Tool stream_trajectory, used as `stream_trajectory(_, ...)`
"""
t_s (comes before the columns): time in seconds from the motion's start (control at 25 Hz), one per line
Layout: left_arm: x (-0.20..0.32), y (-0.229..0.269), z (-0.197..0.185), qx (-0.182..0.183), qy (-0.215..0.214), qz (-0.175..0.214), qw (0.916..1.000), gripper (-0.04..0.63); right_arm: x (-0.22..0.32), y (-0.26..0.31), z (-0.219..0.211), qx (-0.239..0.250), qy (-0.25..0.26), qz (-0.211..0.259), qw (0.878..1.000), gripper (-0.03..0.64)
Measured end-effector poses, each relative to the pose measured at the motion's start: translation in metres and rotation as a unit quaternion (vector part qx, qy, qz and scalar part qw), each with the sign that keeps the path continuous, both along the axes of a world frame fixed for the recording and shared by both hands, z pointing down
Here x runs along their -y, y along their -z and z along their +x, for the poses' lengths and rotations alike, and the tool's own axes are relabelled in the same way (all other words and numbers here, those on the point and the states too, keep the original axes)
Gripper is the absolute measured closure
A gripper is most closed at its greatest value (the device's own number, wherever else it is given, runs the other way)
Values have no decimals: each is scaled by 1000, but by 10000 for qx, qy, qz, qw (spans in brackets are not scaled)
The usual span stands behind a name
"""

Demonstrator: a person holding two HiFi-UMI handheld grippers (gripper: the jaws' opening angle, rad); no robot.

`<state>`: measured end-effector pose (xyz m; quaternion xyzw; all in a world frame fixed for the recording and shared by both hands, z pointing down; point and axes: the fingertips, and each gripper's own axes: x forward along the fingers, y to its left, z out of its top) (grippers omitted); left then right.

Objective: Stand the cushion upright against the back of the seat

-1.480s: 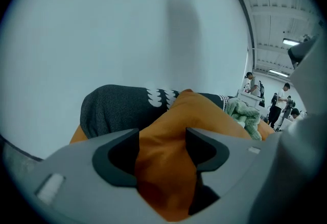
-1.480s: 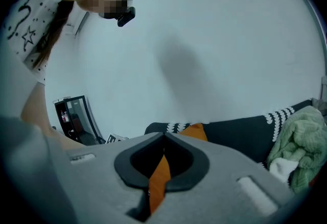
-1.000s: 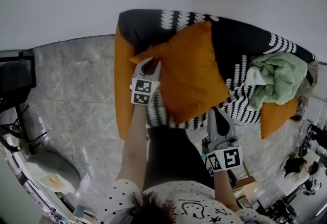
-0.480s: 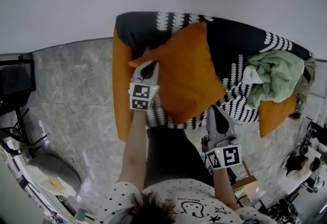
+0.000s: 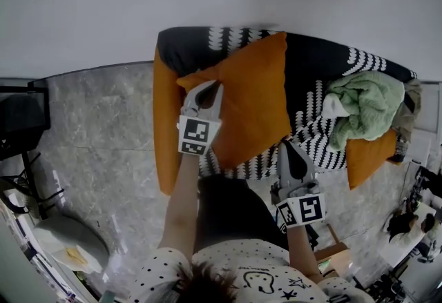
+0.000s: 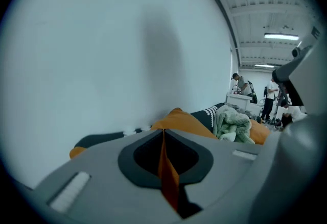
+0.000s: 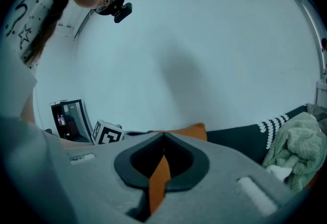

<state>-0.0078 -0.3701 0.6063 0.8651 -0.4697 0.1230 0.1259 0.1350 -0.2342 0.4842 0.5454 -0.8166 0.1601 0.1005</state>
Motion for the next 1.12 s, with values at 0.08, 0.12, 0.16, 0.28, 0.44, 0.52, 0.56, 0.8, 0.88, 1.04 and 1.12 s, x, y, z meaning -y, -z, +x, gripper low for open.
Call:
stream_trajectory(0.08, 9, 27, 9, 97, -229, 405, 9989, 586, 0, 3, -1, 6, 8, 34, 10000, 621)
stream_trajectory(0.12, 13, 40, 13, 146, -334, 610, 9975, 586, 0, 4, -2, 8, 12, 50, 10000, 621)
stream_trajectory(0.16, 17, 53, 16, 183, -425, 807, 9957, 586, 0, 6, -2, 11, 15, 68, 10000, 621)
stream_trajectory(0.28, 26, 89, 22, 184, -573, 1316, 9895, 584, -2, 10, -3, 24, 14, 118, 9999, 621)
stream_trajectory(0.44, 36, 123, 6, 92, -315, 1762, 9838, 584, -3, 13, -1, 29, -24, 138, 9999, 621)
stream_trajectory(0.52, 45, 122, -15, 115, 51, 1868, 9823, 584, -3, 12, 0, 24, -42, 129, 9999, 621)
stream_trajectory(0.56, 51, 116, -25, 111, 235, 1860, 9822, 584, -4, 11, 0, 18, -48, 122, 9999, 621)
stream_trajectory(0.8, 84, 78, -60, 45, 707, 1529, 9857, 586, -9, 9, -3, 6, -39, 71, 10000, 621)
stream_trajectory(0.88, 91, 70, -64, 82, 764, 1412, 9870, 584, -9, 10, -2, 1, -40, 77, 10000, 621)
stream_trajectory(1.04, 104, 57, -71, 127, 817, 1173, 9896, 583, -7, 16, -2, -6, -97, 146, 9998, 621)
stream_trajectory(1.12, 108, 55, -72, 96, 846, 1057, 9907, 583, -7, 21, -1, -18, -105, 184, 9998, 621)
